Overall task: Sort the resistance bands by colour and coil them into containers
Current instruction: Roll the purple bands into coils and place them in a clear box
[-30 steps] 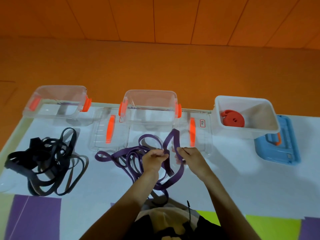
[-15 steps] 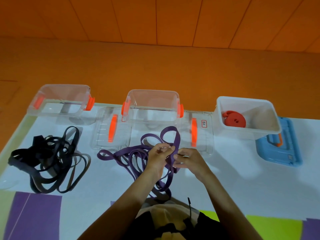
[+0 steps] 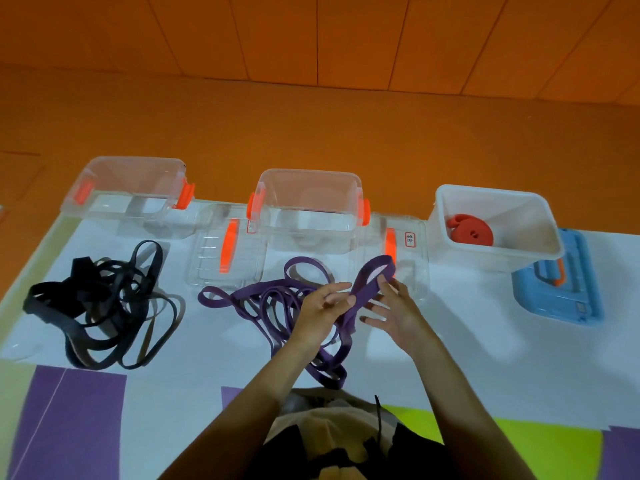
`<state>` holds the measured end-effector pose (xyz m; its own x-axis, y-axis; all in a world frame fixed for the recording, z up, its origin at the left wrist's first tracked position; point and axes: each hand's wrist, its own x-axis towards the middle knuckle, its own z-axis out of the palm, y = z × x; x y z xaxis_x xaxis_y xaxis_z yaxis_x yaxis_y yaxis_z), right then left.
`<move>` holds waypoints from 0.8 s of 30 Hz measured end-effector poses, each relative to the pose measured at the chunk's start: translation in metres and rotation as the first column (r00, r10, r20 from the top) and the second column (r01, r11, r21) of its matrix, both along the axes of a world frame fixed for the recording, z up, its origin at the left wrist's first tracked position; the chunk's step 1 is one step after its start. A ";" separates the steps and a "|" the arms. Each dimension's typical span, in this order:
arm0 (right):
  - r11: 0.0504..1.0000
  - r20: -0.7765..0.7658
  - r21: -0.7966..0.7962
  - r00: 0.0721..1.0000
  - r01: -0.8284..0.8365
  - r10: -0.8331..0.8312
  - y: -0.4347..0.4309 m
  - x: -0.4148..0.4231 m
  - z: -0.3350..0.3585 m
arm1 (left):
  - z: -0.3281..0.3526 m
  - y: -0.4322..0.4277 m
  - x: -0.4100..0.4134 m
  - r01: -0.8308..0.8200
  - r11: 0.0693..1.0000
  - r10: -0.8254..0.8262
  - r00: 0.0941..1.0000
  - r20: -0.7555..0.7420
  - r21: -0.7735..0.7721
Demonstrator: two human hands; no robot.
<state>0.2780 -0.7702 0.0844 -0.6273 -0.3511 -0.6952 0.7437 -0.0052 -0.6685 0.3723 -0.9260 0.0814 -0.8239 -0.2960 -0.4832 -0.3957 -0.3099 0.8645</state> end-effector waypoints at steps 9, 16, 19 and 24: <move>0.968 -0.130 -0.136 0.965 0.209 -0.227 0.012 -0.004 0.010 | 0.014 -0.009 0.016 0.199 0.974 -0.199 0.980 0.003 -0.110; 0.974 -0.222 -0.106 0.950 0.199 -0.219 0.026 0.002 0.015 | 0.018 -0.015 0.019 0.216 0.971 -0.217 0.976 -0.003 -0.099; 0.974 -0.293 -0.068 0.928 0.218 -0.229 0.024 0.003 0.018 | 0.020 -0.016 0.015 0.257 0.955 -0.254 0.966 0.042 -0.149; 0.965 -0.343 -0.142 0.904 0.220 -0.256 0.016 0.004 0.032 | 0.030 -0.005 0.001 0.296 0.905 -0.295 0.954 0.052 -0.306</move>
<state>0.2822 -0.7544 0.1166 -0.8995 -0.2151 -0.3803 0.4253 -0.2313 -0.8750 0.3737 -0.9315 0.1119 -0.8944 -0.1735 -0.4122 -0.4326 0.1015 0.8959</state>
